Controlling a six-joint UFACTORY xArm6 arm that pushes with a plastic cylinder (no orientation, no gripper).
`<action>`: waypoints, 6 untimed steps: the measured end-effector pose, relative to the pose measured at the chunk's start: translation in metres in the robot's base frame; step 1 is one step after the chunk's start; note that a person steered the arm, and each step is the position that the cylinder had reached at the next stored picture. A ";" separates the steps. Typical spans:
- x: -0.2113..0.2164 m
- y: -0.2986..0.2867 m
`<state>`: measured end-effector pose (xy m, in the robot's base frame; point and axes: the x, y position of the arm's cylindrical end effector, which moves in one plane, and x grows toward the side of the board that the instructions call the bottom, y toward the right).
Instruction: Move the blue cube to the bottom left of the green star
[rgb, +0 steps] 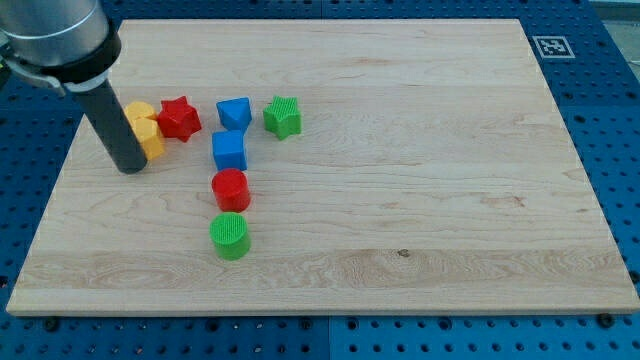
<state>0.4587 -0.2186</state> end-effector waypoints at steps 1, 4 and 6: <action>0.000 0.000; 0.009 0.034; 0.006 0.114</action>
<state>0.4644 -0.1046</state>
